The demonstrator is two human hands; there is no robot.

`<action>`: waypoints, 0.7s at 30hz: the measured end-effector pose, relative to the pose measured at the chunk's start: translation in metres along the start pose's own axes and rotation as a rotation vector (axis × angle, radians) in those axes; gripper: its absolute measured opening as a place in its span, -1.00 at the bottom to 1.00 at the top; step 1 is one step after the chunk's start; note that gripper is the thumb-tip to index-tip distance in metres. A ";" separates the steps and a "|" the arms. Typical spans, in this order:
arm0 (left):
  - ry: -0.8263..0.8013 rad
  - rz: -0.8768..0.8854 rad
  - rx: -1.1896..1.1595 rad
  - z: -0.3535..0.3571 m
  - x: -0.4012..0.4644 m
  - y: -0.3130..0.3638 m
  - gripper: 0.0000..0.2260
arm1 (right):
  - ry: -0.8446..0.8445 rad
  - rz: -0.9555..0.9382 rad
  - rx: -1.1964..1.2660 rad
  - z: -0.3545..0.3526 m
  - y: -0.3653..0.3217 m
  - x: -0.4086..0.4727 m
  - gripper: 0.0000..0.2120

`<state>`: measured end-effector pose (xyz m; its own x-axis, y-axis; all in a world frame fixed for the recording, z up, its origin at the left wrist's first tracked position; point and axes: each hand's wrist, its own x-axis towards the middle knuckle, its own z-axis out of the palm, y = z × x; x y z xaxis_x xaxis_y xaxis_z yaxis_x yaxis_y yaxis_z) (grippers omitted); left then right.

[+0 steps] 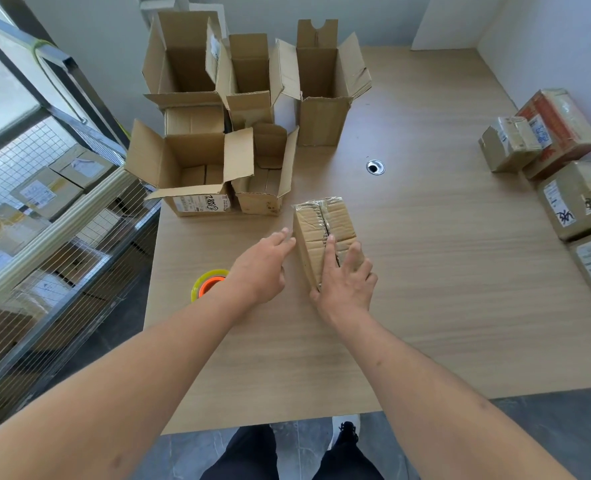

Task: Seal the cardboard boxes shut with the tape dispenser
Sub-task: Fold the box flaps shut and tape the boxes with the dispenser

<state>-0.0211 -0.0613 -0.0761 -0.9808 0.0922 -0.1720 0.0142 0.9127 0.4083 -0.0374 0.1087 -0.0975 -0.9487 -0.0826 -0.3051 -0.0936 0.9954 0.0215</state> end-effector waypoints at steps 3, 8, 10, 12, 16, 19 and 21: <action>-0.024 -0.002 0.109 0.000 0.000 -0.003 -0.38 | -0.064 0.053 0.112 -0.010 0.000 0.005 -0.01; -0.046 0.010 0.174 -0.003 -0.001 -0.009 -0.41 | -0.024 0.135 0.246 -0.024 -0.003 0.013 -0.21; -0.051 0.014 0.185 -0.009 0.000 -0.011 -0.44 | 0.013 0.135 0.222 -0.024 -0.004 0.008 -0.19; -0.059 0.025 0.203 -0.020 0.002 -0.011 -0.45 | 0.055 0.138 0.217 -0.030 -0.004 0.001 -0.20; -0.089 0.069 0.209 -0.048 0.005 -0.001 -0.43 | 0.102 0.172 0.241 -0.054 0.006 -0.009 -0.25; -0.078 0.117 0.212 -0.065 0.006 0.017 -0.44 | 0.125 0.201 0.257 -0.076 0.020 -0.018 -0.26; -0.061 0.148 0.215 -0.074 0.007 0.034 -0.45 | 0.140 0.233 0.289 -0.092 0.032 -0.025 -0.27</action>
<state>-0.0415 -0.0586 0.0029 -0.9514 0.2487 -0.1815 0.2038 0.9505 0.2344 -0.0440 0.1383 -0.0019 -0.9683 0.1613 -0.1905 0.1991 0.9594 -0.1997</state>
